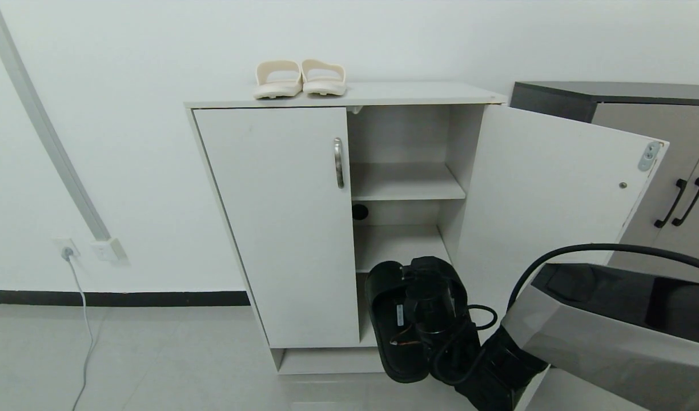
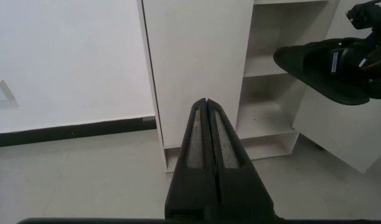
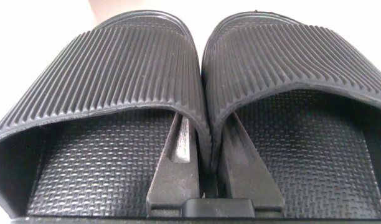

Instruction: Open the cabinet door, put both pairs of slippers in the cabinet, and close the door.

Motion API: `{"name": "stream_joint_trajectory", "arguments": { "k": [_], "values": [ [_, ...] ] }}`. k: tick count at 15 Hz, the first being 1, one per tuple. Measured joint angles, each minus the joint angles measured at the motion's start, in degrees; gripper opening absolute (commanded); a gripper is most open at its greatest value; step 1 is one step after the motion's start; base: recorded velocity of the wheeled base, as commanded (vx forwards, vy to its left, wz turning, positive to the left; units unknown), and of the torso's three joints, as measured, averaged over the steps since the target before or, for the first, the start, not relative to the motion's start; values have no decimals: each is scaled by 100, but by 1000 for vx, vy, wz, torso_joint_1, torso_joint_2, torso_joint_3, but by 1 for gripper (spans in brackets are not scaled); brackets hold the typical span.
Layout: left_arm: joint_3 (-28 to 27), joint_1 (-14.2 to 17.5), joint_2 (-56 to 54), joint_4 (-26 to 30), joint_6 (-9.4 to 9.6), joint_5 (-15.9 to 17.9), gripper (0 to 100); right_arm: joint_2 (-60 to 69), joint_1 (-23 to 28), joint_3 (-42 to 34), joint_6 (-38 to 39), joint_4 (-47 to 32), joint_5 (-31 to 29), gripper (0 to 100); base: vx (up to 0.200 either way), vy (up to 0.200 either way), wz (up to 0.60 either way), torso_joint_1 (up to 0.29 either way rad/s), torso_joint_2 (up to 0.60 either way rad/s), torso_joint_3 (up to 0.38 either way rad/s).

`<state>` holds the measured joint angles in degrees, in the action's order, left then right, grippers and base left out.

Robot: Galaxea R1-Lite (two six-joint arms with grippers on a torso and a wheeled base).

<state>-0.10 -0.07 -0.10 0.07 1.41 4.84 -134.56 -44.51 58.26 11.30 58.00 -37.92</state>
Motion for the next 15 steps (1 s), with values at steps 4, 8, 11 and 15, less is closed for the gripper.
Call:
{"name": "stream_joint_trajectory", "arguments": {
  "k": [4, 8, 11, 15],
  "values": [
    [0, -4, 0, 2, -9, -2, 0, -52, 13, -21, 13, 0, 2, 0, 0, 0, 0, 0, 0, 0],
    [0, 0, 2, 2, -9, -2, 0, -85, 20, -32, 13, 16, 5, 0, 0, 0, 0, 0, 0, 0],
    [0, -2, 2, 4, -9, 0, 0, -119, 13, -33, 13, 82, 5, 0, 0, 0, 0, -1, 1, -22],
    [0, 0, 2, 9, -7, 0, 0, -196, 18, -16, 13, 90, 10, 0, 0, 0, 0, 5, 1, -161]
  ]
}}
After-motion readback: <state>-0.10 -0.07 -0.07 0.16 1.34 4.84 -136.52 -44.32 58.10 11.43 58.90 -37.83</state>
